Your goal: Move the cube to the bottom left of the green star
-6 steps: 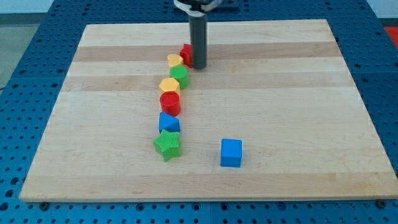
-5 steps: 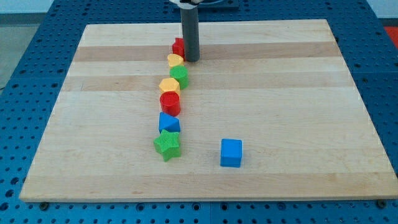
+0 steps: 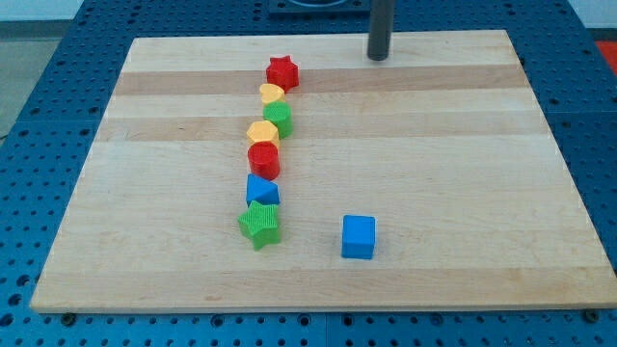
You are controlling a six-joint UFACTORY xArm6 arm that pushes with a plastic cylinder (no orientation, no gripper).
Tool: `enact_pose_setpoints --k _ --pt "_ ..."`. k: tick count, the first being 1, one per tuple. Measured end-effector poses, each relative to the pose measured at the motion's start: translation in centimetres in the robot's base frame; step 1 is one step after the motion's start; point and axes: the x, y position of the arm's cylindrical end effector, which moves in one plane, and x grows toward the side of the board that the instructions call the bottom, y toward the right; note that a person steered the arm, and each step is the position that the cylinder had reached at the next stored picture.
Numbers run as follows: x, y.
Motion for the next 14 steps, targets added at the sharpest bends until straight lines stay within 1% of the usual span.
enact_pose_setpoints --k 1,2,3,4,5,6,7,8,9,10,11,13,14 --pt "0.0 2.3" --pt "1.3 4.4" --pt "5.7 3.7" --pt "11.2 3.0" --pt "18.5 2.3" --pt "24.1 -1.4" --pt "27.3 -5.9" --pt "30.2 -5.8" --pt "31.5 -4.5" --pt "31.2 3.7" --pt "34.6 4.9" --pt "33.6 -3.5" --pt "35.3 -3.5"
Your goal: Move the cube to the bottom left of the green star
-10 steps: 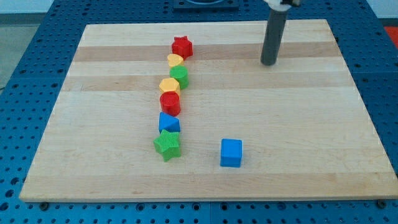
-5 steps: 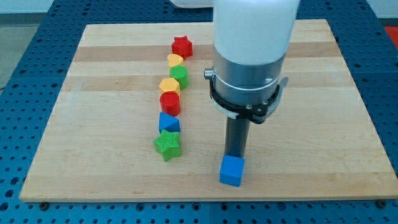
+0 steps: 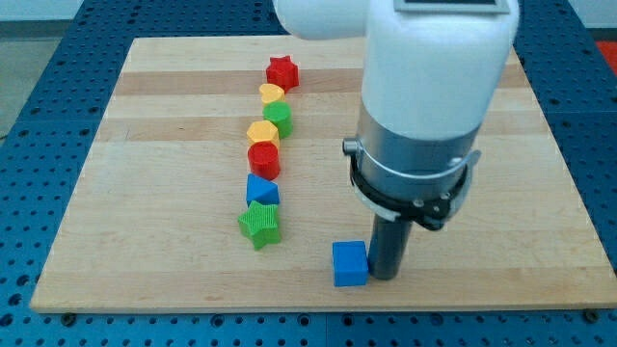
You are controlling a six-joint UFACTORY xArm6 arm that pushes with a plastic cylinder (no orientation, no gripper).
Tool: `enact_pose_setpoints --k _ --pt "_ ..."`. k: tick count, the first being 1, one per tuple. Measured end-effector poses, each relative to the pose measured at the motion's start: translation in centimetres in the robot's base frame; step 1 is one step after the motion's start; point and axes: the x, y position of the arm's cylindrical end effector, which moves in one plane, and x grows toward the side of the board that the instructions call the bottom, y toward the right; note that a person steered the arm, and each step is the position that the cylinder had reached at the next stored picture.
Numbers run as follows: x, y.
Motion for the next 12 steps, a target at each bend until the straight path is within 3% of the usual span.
enact_pose_setpoints --k 2,4,7,8,9,10,12 --pt "1.2 -3.2" --pt "-0.5 -0.5" --pt "-0.7 -8.0" --pt "-0.4 -7.7" --pt "-2.2 -4.5" --pt "-4.2 -6.0" --pt "-0.4 -9.6"
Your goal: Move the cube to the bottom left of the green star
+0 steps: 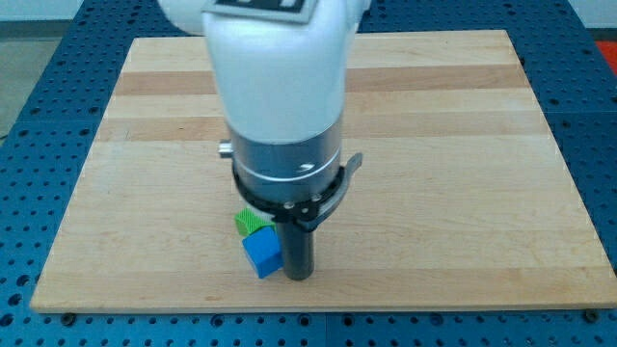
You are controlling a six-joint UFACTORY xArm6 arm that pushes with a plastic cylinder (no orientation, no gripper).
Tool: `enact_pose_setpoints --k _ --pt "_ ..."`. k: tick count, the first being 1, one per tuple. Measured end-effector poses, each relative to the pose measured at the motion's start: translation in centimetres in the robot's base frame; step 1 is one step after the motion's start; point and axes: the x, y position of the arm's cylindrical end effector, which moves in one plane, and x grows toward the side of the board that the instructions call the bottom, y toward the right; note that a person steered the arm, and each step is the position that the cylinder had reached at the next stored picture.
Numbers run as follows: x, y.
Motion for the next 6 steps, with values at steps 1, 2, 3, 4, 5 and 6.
enact_pose_setpoints --k 1,2,3,4,5,6 --pt "1.5 -0.4" --pt "2.7 -2.4" --pt "1.9 0.7" --pt "-1.5 2.5" --pt "-3.9 3.3" --pt "-4.4 3.7"
